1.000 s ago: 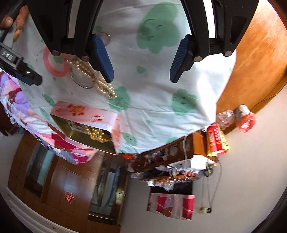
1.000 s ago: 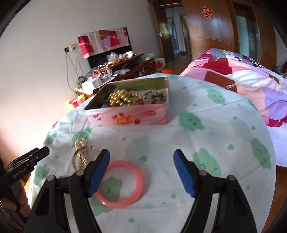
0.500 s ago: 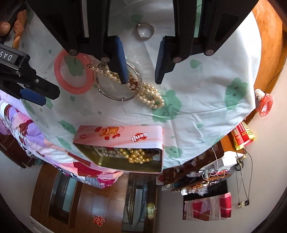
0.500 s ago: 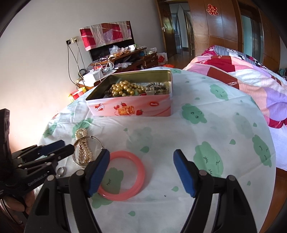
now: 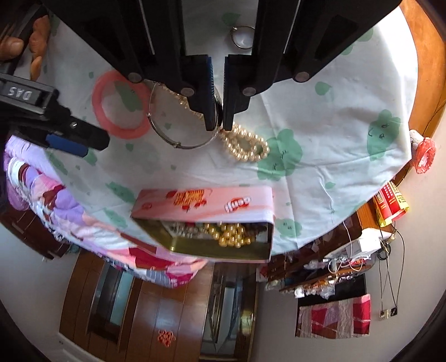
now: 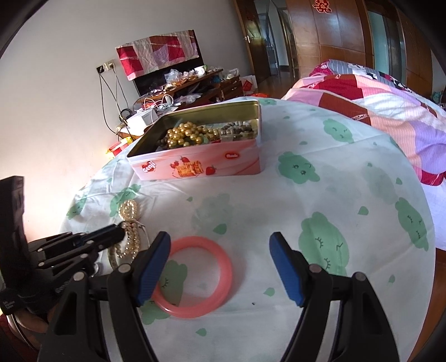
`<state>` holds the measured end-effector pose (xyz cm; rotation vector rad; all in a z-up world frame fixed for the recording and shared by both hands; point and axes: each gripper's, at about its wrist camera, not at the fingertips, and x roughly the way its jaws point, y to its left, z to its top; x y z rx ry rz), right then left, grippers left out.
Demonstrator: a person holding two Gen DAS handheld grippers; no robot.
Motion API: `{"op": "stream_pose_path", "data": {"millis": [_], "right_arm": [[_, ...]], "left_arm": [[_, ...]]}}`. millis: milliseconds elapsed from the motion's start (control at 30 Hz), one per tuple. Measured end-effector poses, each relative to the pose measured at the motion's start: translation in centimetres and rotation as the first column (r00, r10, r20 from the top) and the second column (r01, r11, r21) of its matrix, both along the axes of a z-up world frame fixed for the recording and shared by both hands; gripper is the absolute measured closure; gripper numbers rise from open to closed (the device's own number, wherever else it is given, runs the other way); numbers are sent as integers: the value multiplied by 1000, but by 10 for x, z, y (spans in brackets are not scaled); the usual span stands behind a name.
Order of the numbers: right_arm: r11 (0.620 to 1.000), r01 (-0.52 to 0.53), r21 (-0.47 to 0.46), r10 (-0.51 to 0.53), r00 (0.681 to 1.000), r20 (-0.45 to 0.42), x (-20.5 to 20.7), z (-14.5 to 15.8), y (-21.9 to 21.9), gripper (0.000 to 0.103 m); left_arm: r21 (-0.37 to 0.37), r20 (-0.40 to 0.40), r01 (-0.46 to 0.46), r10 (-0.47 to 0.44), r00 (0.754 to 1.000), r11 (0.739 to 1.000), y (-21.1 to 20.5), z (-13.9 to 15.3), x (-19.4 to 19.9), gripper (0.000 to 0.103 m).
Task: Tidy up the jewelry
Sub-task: 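Grasp the silver bangle with the left gripper while the right gripper grasps the pink bangle, then carry the silver and pink bangles over the pink tin with both grippers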
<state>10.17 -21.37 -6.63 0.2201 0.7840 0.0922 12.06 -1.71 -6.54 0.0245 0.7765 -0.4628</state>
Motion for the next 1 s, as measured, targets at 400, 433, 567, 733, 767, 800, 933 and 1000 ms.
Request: {"op": "stream_pose_path", "data": {"millis": [400,433,567,733,767,800,933,1000], "right_arm": [[997,-43,-60,37,995,-91,4,-12,9,47],[996,-61,-71,53,992,-113,4,-15,13,51],[981,-92,-168,72,990,-122,2,-16,28,72],[980,-99,-170,79,989,-124,1,-17,27,89],[982,-97,-160,78,989,-122,1,-17,25,89],[984,-95,-149,78,990,-116,0,-16,24,89],[996,-61,-65,61,998,-5,-7,1,17,89],[998,-45,-48,47,998,45,-9,11,15,89]], "left_arm": [[-171,49,-108,118,992,979,42,33,-3,99],[-168,48,-116,126,991,979,43,32,-2,99],[-157,37,-139,147,988,978,44,27,-1,99],[-154,52,-151,161,986,976,50,28,-2,99],[-160,52,-155,165,985,975,52,29,-2,99],[-168,49,-158,169,984,973,54,29,-2,99],[-188,48,-169,181,982,967,58,31,-1,99],[-186,48,-171,183,982,967,58,31,0,99]]}}
